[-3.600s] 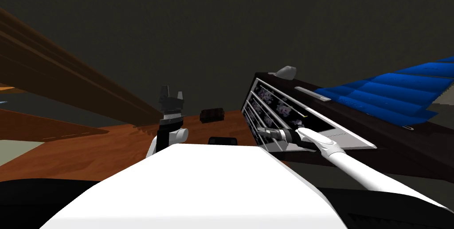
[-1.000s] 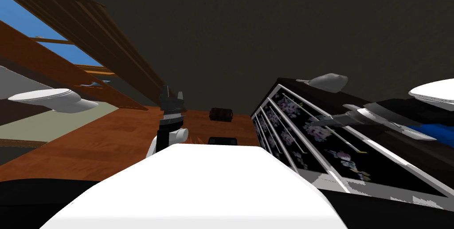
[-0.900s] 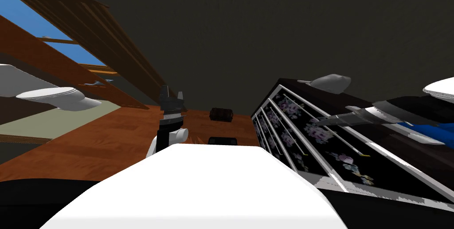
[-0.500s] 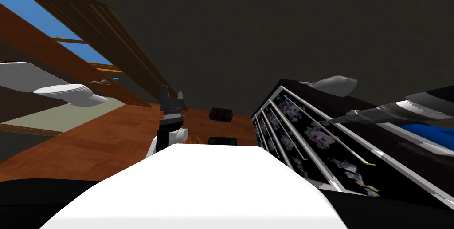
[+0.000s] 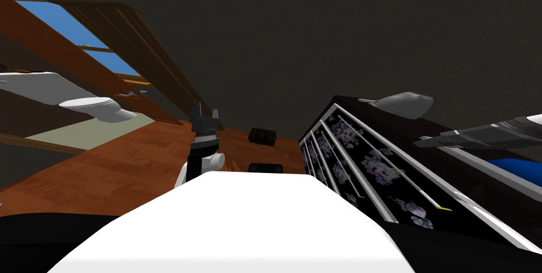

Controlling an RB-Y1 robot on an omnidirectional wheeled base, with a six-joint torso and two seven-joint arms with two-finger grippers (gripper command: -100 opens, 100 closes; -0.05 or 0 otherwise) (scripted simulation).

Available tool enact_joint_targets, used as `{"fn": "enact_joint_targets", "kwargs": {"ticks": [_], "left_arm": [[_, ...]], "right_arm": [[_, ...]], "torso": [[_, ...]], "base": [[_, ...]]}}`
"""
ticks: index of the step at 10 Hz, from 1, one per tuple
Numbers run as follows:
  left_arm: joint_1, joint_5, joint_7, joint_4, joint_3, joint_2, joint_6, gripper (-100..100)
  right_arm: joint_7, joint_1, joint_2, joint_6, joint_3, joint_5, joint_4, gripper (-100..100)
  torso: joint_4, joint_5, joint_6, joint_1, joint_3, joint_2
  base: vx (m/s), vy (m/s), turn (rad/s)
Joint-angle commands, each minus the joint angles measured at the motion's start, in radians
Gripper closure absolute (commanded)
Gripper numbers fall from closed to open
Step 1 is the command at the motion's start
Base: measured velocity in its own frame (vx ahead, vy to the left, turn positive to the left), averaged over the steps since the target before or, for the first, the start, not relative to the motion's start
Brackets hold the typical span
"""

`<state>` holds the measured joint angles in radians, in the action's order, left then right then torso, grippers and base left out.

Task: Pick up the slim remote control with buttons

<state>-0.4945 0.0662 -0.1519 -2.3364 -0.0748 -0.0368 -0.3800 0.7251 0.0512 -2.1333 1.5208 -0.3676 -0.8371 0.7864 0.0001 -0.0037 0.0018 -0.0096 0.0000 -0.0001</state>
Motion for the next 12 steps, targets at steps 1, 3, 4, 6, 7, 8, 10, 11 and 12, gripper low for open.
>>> {"fn": "enact_joint_targets", "kwargs": {"ticks": [1,3,4,6,7,8,10,11,12], "left_arm": [[0.0,0.0,0.0,0.0,0.0,0.0,0.0,0],[0.0,0.0,0.0,0.0,0.0,0.0,0.0,0],[0.0,0.0,0.0,0.0,0.0,0.0,0.0,0],[0.0,0.0,0.0,0.0,0.0,0.0,0.0,0],[0.0,0.0,0.0,0.0,0.0,0.0,0.0,0],[0.0,0.0,0.0,0.0,0.0,0.0,0.0,0],[0.0,0.0,0.0,0.0,0.0,0.0,0.0,0],[0.0,0.0,0.0,0.0,0.0,0.0,0.0,0],[0.0,0.0,0.0,0.0,0.0,0.0,0.0,0]], "right_arm": [[0.0,0.035,0.001,0.013,0.041,-0.007,-0.021,-100],[0.026,0.027,-0.016,0.07,0.019,-0.014,-0.074,-100],[0.036,0.026,-0.017,0.102,0.009,-0.017,-0.094,-100],[0.045,0.049,-0.014,0.138,0.026,-0.018,-0.11,-100],[0.045,0.056,-0.014,0.138,0.03,-0.018,-0.11,-100],[0.045,0.043,-0.014,0.138,0.014,-0.018,-0.11,-100],[0.052,0.028,-0.007,0.173,-0.009,-0.019,-0.12,-100],[0.056,0.03,0.001,0.205,-0.015,-0.019,-0.125,-100],[0.058,0.031,0.007,0.224,-0.018,-0.019,-0.127,-100]], "torso": [[0.0,0.0,0.0,0.0,0.0,0.0],[0.0,0.001,0.0,0.002,0.001,0.002],[0.001,0.0,0.0,-0.003,0.001,0.002],[0.0,-0.003,0.0,-0.012,0.001,0.002],[0.001,-0.003,0.0,-0.007,0.002,0.003],[0.0,0.0,0.0,0.001,0.001,0.001],[0.0,0.003,0.0,0.011,0.0,0.0],[0.0,0.002,0.0,0.008,0.0,0.0],[0.0,0.001,0.0,0.004,0.0,0.0]], "base": [[-0.008,-0.063,-0.006],[-0.019,-0.155,0.082],[0.007,-0.273,0.078],[-0.041,-0.254,0.049],[-0.003,-0.067,-0.007],[0.015,0.012,-0.01],[0.008,-0.002,0.009],[-0.001,-0.106,0.052],[-0.005,-0.11,0.028]]}}
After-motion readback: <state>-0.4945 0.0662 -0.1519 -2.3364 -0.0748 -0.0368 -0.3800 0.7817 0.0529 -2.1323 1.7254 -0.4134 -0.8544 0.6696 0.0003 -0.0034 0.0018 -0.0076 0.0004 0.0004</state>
